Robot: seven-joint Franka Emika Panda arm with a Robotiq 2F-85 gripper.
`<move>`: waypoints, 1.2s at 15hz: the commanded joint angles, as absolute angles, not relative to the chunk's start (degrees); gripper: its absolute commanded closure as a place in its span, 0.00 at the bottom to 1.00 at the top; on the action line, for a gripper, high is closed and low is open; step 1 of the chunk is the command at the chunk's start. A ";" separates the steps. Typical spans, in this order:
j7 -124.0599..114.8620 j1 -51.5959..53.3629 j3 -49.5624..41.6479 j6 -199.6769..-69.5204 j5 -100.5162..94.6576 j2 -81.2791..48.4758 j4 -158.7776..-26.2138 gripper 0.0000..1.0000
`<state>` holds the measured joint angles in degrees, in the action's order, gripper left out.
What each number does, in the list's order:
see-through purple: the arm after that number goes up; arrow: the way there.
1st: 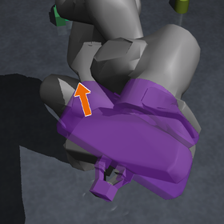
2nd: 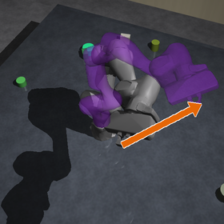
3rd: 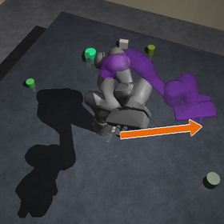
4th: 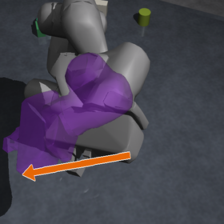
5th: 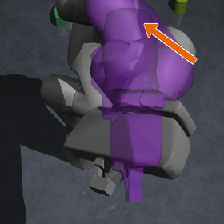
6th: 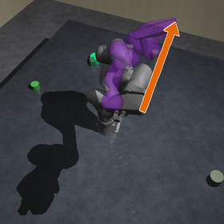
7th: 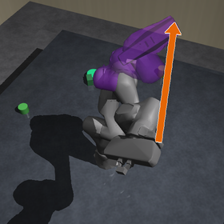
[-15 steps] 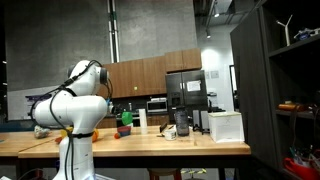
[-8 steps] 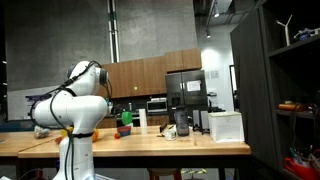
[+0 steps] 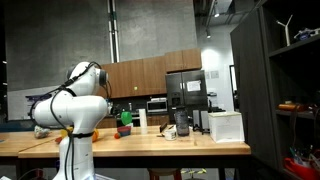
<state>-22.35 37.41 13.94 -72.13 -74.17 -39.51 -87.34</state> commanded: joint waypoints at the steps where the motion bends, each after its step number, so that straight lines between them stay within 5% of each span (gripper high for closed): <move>1: -21.31 37.70 13.87 -70.96 -74.76 -39.79 -85.38 0.99; 18: -25.11 28.21 16.86 -98.08 -54.41 -34.24 -78.06 0.99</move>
